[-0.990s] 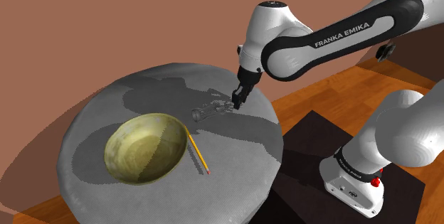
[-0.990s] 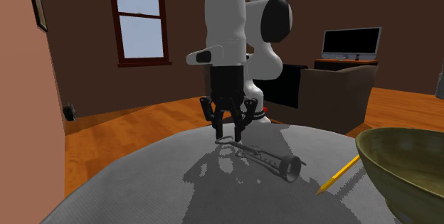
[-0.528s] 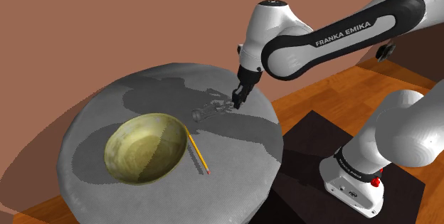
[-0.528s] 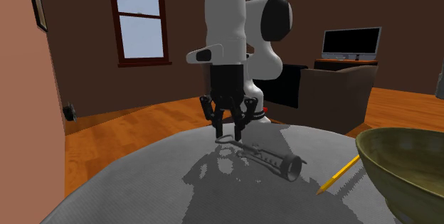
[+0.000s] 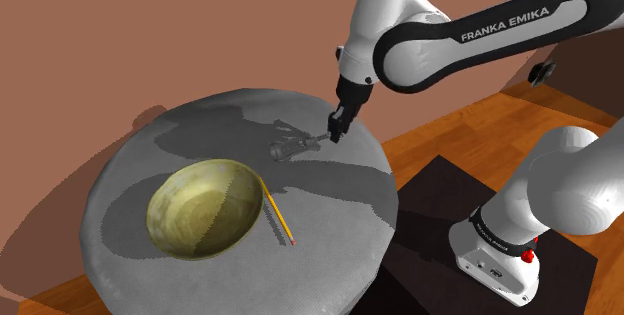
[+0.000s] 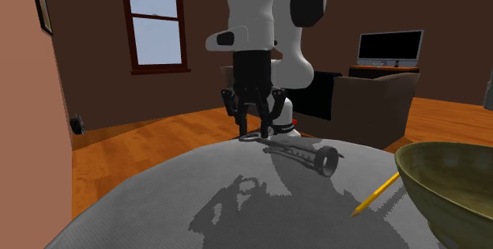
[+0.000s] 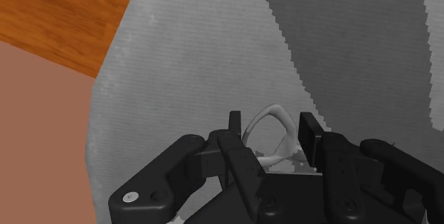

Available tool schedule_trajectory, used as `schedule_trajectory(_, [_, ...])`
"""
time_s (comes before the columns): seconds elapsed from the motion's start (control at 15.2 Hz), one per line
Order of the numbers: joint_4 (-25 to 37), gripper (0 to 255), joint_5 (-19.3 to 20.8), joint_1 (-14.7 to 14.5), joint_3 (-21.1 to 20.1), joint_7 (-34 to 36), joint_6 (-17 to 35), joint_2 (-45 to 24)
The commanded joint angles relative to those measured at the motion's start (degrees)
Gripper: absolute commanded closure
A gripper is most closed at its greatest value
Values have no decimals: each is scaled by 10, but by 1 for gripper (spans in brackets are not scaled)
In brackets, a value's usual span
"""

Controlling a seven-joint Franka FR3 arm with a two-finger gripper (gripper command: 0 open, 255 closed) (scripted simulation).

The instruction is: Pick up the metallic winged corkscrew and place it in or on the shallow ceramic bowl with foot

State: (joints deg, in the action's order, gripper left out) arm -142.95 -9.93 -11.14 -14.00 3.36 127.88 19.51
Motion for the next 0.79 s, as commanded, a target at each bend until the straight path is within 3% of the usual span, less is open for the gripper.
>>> schedule_trajectory(0.0, [10,255,1,0,2,1,-18,8])
schedule_trajectory(0.73, [71,255,5,2,10,5,-110,38])
